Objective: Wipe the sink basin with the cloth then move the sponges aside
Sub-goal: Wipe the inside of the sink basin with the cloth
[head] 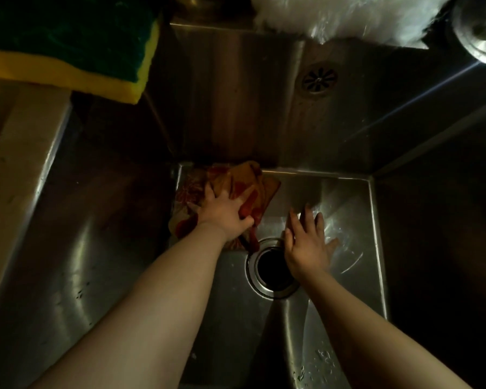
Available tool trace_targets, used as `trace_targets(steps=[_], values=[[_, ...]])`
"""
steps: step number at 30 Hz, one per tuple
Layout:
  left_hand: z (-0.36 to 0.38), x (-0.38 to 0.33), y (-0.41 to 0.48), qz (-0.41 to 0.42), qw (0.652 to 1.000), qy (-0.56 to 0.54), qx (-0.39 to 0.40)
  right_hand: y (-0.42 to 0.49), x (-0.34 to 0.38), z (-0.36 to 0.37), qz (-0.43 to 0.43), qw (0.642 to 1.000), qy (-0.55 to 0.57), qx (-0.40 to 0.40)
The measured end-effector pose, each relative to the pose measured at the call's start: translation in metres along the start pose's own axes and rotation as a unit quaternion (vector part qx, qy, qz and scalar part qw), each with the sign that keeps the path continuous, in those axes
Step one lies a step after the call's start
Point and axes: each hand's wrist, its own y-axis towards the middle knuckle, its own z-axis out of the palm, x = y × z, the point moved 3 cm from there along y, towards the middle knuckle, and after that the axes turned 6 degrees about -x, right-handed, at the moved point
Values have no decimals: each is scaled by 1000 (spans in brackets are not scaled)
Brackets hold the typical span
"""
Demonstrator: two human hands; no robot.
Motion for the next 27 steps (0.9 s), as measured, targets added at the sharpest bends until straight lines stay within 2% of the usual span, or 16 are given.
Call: trace_targets(steps=[6,9,13,27], values=[[-6,8,13,16,1000,26,-4,0,0,2,-1,1000,8,-11],[-2,6,4,-13,999,21,-43,-1,0,2,-1,1000,12,-14],[8,3,-9,-7,995,32,-99,-3,-1,3,-3,1000,14,-18],[23,4,-62,-29,997,18,-74,-27,-24,6,-43,999,-5,9]])
